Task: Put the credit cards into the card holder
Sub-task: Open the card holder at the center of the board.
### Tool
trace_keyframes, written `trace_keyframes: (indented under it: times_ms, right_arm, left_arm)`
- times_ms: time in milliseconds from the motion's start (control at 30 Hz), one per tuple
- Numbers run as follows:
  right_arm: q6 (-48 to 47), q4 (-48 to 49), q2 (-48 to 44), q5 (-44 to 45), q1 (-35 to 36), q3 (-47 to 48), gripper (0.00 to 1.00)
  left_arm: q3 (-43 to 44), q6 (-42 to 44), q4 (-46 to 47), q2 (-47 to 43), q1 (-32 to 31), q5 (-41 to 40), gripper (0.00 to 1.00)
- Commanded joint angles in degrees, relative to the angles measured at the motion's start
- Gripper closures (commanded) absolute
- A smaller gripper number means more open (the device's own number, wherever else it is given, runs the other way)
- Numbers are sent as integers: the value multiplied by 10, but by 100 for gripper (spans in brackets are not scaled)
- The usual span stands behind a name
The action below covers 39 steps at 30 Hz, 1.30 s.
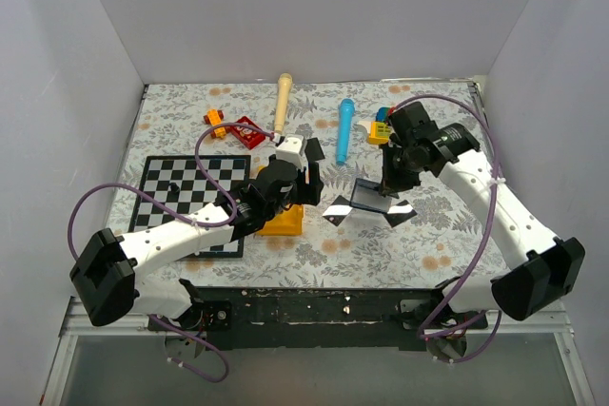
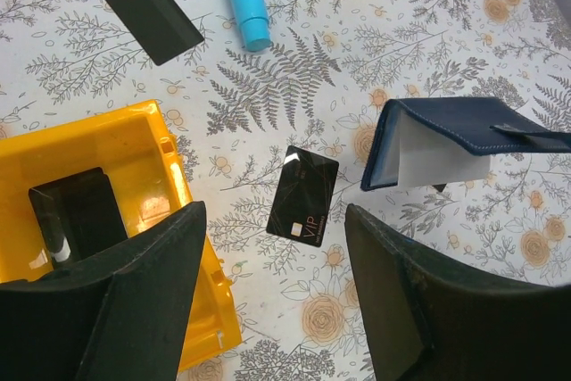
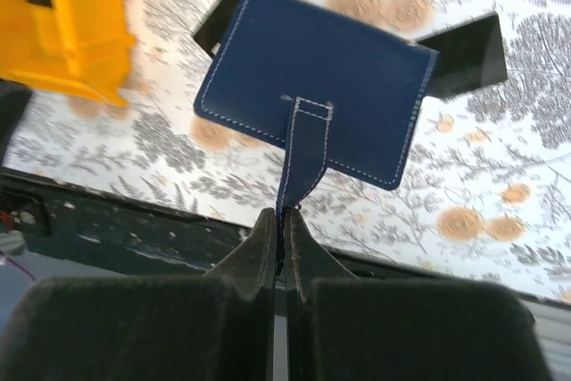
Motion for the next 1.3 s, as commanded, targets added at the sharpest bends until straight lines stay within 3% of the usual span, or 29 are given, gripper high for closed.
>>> trace_keyframes:
  times_ms: [0,267,667,967,1267]
  right_arm:
    - [-35,-65,20,-17,-2,15,99]
    - [-26,62,31,-333,-26,-62,99]
    - [90,307,99,-506,-97,-230,99]
    - [97,323,129,-413,-139,-255,99]
    - [70,263,89,-268,-144,-247,99]
  left_arm:
    - [9,9,10,-10,0,13,37]
    - [-6,20,15,-31,0,21,38]
    - [-22,24,21,-44,0,34,39]
    - [-21,31,23,-37,0,45,40]
    - [-15,41,23,-18,0,56,41]
